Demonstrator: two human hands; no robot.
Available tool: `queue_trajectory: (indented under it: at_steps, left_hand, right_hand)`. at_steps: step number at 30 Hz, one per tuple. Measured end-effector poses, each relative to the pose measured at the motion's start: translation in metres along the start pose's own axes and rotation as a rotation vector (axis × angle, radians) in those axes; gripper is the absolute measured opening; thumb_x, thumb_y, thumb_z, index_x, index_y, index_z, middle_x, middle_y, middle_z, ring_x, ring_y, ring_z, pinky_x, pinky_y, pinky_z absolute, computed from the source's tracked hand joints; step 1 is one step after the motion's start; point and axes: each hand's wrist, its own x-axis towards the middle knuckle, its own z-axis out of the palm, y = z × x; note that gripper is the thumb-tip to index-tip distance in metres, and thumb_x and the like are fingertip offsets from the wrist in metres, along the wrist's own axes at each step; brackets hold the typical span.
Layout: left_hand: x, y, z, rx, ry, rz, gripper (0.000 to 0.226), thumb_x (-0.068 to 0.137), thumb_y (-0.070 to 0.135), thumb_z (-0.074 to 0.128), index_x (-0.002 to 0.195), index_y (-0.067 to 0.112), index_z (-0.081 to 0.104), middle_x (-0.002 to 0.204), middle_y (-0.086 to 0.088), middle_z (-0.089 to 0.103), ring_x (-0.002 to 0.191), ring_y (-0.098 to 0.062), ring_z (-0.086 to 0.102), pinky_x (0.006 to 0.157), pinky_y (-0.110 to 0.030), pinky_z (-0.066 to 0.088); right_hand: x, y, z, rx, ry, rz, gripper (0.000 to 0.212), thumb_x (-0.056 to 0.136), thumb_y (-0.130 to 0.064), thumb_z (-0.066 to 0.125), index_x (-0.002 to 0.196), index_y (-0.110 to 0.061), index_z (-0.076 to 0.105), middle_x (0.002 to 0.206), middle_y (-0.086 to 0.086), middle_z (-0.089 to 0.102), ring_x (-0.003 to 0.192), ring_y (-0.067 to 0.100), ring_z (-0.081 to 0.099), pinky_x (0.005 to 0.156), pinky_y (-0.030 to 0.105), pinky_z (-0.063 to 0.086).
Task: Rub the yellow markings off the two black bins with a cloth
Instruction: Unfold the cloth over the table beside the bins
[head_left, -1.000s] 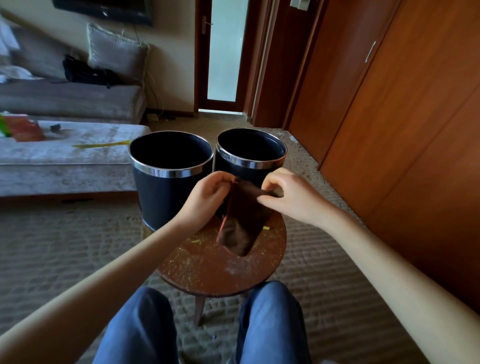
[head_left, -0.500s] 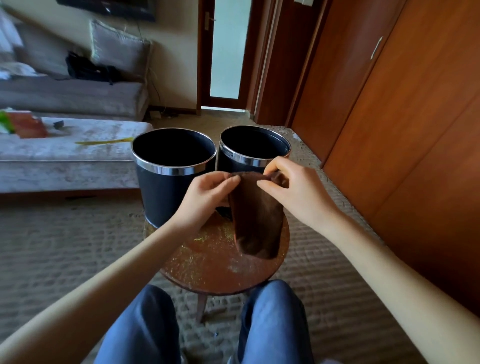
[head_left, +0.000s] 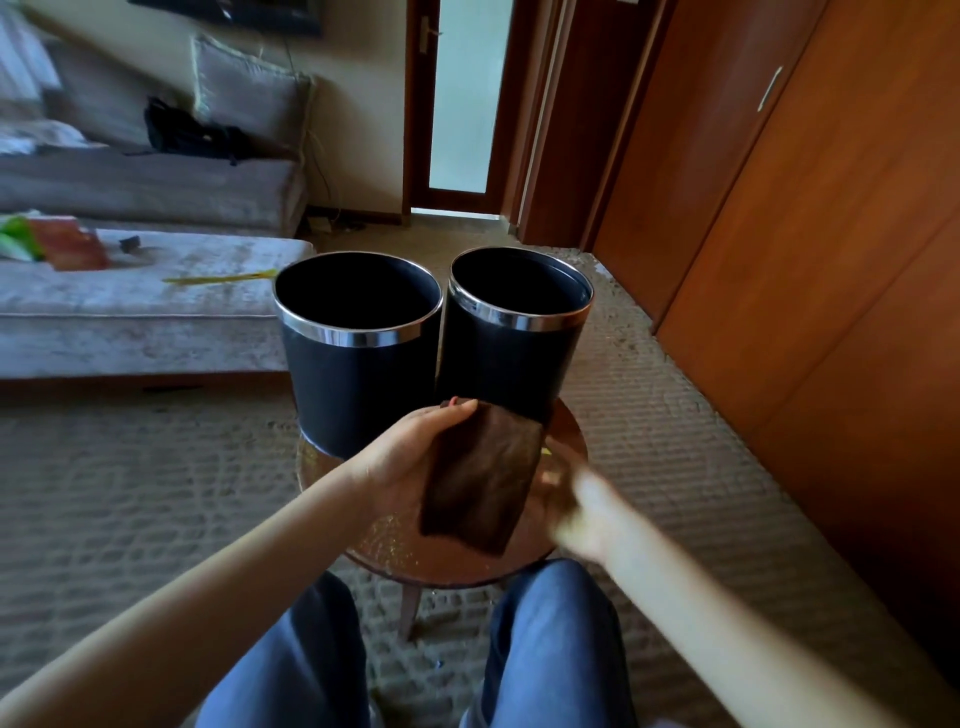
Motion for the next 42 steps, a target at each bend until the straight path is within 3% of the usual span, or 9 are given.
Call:
queue_trajectory:
  at_steps: [2,6,10,13,19,25,34,38,42]
  left_hand:
    - [0.000,-0.006,-0.005,-0.034,0.024,-0.059,0.033,0.102,0.029,0.052,0.109,0.002,0.070,0.103,-0.018,0.074,0.087,-0.025,0.074,0.072,-0.032,0.061]
    - [0.000,-0.010,-0.014,-0.013,0.044,-0.154,0.037,0.102,0.025,0.050,0.121,0.001,0.069,0.115,-0.018,0.073,0.093,-0.026,0.074,0.076,-0.032,0.062]
    - [0.002,-0.005,-0.024,0.109,0.068,-0.125,0.032,0.102,0.017,0.053,0.126,0.000,0.064,0.114,-0.019,0.074,0.094,-0.024,0.074,0.083,-0.033,0.062]
    - [-0.007,-0.001,-0.025,0.173,-0.036,-0.019,0.025,0.102,0.001,0.047,0.120,0.002,0.064,0.101,-0.016,0.076,0.084,-0.021,0.076,0.070,-0.027,0.061]
    - [-0.025,0.015,-0.033,0.128,-0.147,0.225,0.027,0.081,0.006,0.069,0.107,0.005,0.073,0.109,-0.025,0.070,0.093,-0.028,0.071,0.084,-0.035,0.059]
    - [-0.028,-0.008,-0.041,1.203,-0.137,0.859,0.021,0.071,-0.013,0.050,0.075,-0.005,0.069,0.096,0.014,0.057,0.095,0.015,0.056,0.080,-0.005,0.042]
    - [-0.035,-0.014,-0.048,1.338,-0.028,0.900,0.027,0.080,0.030,0.056,0.105,0.035,0.066,0.086,0.010,0.065,0.082,-0.009,0.055,0.079,-0.031,0.048]
    - [-0.037,-0.011,-0.054,1.741,-0.184,1.193,0.023,0.099,0.020,0.061,0.118,0.008,0.065,0.102,-0.005,0.063,0.084,-0.019,0.057,0.076,-0.029,0.048]
    - [-0.029,-0.012,-0.054,1.238,0.014,0.867,0.017,0.084,0.008,0.072,0.097,0.018,0.076,0.089,0.010,0.067,0.085,-0.003,0.063,0.078,-0.026,0.049]
  right_hand:
    - [0.006,0.013,0.004,0.060,0.010,0.008,0.045,0.085,-0.036,0.074,0.115,-0.004,0.066,0.098,0.018,0.074,0.077,0.030,0.075,0.060,0.037,0.061]
    - [0.036,0.011,-0.001,-0.149,0.028,-0.240,0.083,0.061,-0.050,0.086,0.137,-0.030,0.057,0.137,0.004,0.061,0.116,0.026,0.064,0.090,0.031,0.054]
    - [0.012,0.017,-0.001,-0.315,-0.155,-0.154,0.033,0.086,-0.013,0.073,0.119,-0.014,0.069,0.112,0.016,0.073,0.104,0.030,0.070,0.094,0.043,0.054]
    - [0.010,0.016,-0.002,-0.271,-0.229,-0.240,0.039,0.090,-0.006,0.065,0.127,-0.015,0.063,0.115,0.014,0.072,0.109,0.029,0.069,0.097,0.042,0.053]
    - [-0.023,-0.004,0.010,-0.156,-0.466,-0.380,0.024,0.084,-0.006,0.058,0.095,-0.015,0.077,0.096,0.014,0.075,0.086,0.022,0.073,0.069,0.028,0.060]
    - [-0.010,0.006,-0.006,-0.769,-0.305,-0.728,0.041,0.091,0.010,0.051,0.076,-0.024,0.068,0.081,-0.010,0.069,0.084,0.007,0.064,0.080,0.017,0.047]
    - [-0.008,0.012,-0.006,-1.043,-0.237,-1.327,0.025,0.088,0.007,0.047,0.083,-0.008,0.067,0.093,0.003,0.068,0.090,0.014,0.065,0.082,0.021,0.049]
    - [-0.001,0.011,-0.017,-1.251,-0.243,-1.590,0.024,0.093,-0.002,0.046,0.091,-0.003,0.070,0.102,0.008,0.066,0.092,0.021,0.066,0.081,0.028,0.052]
    - [0.003,0.021,-0.012,-1.047,-0.203,-1.426,0.023,0.091,-0.001,0.047,0.088,-0.011,0.068,0.093,-0.004,0.066,0.093,0.009,0.064,0.086,0.017,0.047]
